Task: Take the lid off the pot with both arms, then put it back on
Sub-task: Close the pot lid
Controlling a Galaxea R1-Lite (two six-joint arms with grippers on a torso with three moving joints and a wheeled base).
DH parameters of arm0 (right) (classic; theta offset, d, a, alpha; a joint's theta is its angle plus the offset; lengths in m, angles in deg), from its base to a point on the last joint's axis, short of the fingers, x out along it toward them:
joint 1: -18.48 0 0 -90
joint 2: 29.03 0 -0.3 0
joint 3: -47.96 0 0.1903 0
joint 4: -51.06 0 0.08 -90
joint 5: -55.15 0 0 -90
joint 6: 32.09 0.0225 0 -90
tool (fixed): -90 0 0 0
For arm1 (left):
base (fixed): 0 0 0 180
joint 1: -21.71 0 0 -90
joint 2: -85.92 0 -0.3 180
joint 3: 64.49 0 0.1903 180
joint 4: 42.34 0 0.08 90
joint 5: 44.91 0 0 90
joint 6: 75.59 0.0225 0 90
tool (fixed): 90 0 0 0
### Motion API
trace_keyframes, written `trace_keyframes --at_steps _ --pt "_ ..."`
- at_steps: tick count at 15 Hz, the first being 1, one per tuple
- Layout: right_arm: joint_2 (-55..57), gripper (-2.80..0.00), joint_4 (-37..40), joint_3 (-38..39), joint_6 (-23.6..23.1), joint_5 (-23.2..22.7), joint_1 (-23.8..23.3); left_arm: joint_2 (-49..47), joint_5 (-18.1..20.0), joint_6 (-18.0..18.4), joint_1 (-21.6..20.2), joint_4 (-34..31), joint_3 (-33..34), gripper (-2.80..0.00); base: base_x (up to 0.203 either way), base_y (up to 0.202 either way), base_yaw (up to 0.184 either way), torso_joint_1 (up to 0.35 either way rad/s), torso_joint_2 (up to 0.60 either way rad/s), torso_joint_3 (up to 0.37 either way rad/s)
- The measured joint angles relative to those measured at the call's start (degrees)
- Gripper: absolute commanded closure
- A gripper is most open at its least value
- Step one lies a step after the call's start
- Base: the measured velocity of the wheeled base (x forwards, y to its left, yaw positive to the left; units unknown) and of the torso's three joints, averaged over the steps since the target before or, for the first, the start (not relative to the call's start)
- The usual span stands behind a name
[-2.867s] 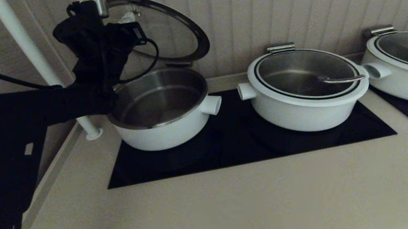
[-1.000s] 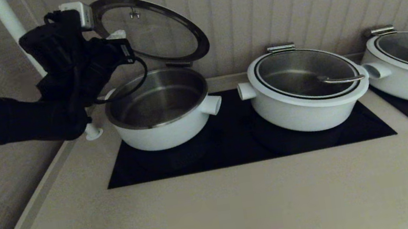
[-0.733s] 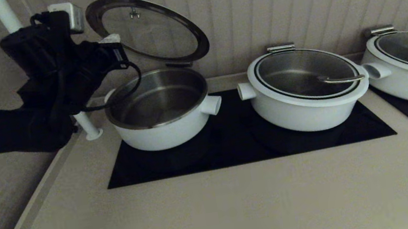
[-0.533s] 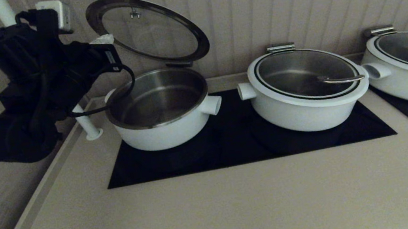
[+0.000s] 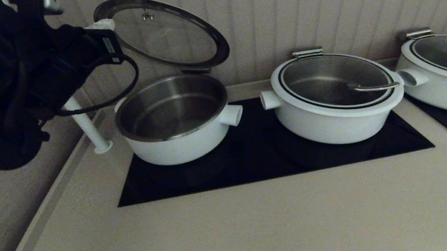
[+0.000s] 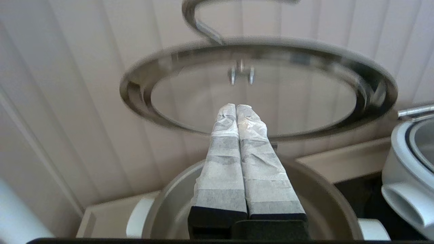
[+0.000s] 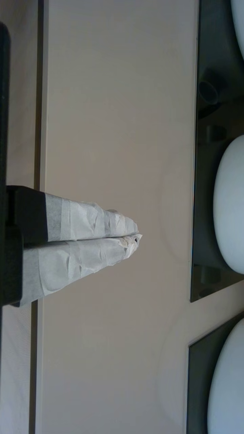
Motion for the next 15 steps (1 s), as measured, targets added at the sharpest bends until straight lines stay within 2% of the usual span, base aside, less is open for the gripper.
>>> trace_keyframes --at_steps 11,15 --pt "0.0 0.0 0.01 0.0 0.03 0.02 0.0 -7.73 0.07 0.18 0.0 -16.45 -28.14 0.0 0.0 0.0 0.0 0.0 0.0 0.0" --pt "0.0 0.0 0.01 0.0 0.03 0.02 0.0 -11.05 0.07 0.22 0.05 -21.34 -35.2 0.0 0.0 0.0 0.0 0.0 0.0 0.0"
